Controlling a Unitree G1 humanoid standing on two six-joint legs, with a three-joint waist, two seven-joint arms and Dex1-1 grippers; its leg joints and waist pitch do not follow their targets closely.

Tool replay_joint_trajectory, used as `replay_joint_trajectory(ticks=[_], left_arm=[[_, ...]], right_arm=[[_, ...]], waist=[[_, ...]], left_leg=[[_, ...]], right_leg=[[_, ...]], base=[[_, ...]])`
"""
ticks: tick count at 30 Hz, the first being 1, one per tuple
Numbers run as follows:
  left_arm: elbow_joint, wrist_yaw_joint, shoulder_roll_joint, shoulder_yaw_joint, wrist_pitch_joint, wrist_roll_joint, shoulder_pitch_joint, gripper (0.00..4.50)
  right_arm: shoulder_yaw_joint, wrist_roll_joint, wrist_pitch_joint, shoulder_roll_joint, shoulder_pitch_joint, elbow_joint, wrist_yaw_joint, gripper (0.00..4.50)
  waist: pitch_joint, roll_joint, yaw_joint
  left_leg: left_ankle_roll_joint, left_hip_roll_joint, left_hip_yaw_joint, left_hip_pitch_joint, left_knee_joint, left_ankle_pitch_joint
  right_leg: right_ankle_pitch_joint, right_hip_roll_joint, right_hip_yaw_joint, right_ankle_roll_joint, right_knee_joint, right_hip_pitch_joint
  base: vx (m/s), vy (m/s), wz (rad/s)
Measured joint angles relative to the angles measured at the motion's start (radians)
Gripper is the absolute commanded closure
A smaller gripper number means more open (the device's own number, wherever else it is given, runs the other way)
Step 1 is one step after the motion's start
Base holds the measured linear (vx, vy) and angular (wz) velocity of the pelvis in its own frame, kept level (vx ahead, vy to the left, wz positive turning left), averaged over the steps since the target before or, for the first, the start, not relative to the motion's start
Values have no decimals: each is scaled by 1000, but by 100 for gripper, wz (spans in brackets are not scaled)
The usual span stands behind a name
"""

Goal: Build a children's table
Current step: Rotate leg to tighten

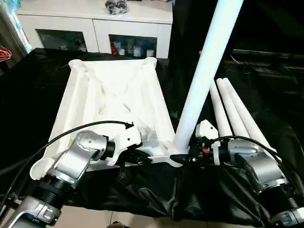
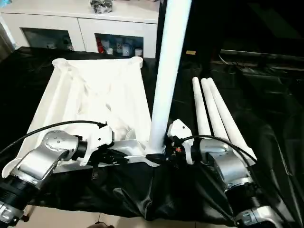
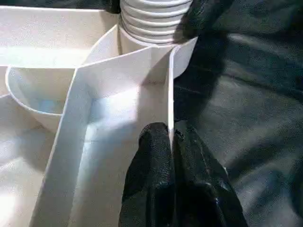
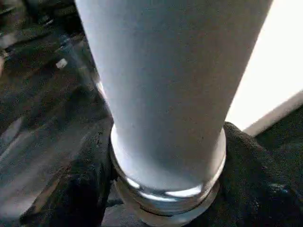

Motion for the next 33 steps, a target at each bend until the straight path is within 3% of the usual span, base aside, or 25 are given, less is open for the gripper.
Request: replay_joint_trajectory(ticks=[4,8,14,16,17,21,28,33], left_arm=[[28,118,-78,22,10,13,-3,450],[69,281,-162,42,59,59,-32,450],[81,416,-253,54,105,107,-43,450],[82,418,-259,58,106,107,-43,450],[82,419,-259,58,106,107,-43,450],[72,416,-258,57,106,107,-37,450],[23,343,-229,50,105,89,-11,450],[-16,219,-158,30,81,49,12,450]], right_arm=[[-45,-15,-1,52,-21,58,-142,171],[-94,-58,-27,183,-91,176,-404,173],[-126,-100,-76,269,-137,257,-614,173],[-127,-101,-93,269,-140,269,-616,173],[-127,-103,-101,269,-142,277,-616,117],[-127,-104,-96,268,-147,281,-599,82],[-93,-105,-84,180,-150,265,-416,82],[-44,-72,-62,77,-102,174,-199,82]], waist=[[-1,2,-5],[-2,3,-22],[-3,4,-25],[-3,4,-23],[-3,5,-23],[-3,5,-23],[-3,5,-19],[-3,5,-4]], left_leg=[[0,0,1,3,0,0],[0,0,0,5,-1,0],[0,-1,0,4,-1,0],[0,-1,0,4,-1,0],[0,-1,0,4,-1,0],[0,-1,0,4,-1,0],[0,0,0,2,-2,0],[0,0,0,1,-4,0]], right_leg=[[0,0,1,0,1,1],[0,0,1,0,2,1],[0,0,1,0,-1,3],[0,0,1,0,-2,3],[0,0,1,0,-2,3],[0,0,1,0,-2,3],[0,0,0,1,-6,3],[0,0,-1,1,-8,3]], base=[[0,0,0],[0,0,0],[0,0,0],[0,0,0],[0,0,0],[0,0,0],[0,0,0],[0,0,0]])
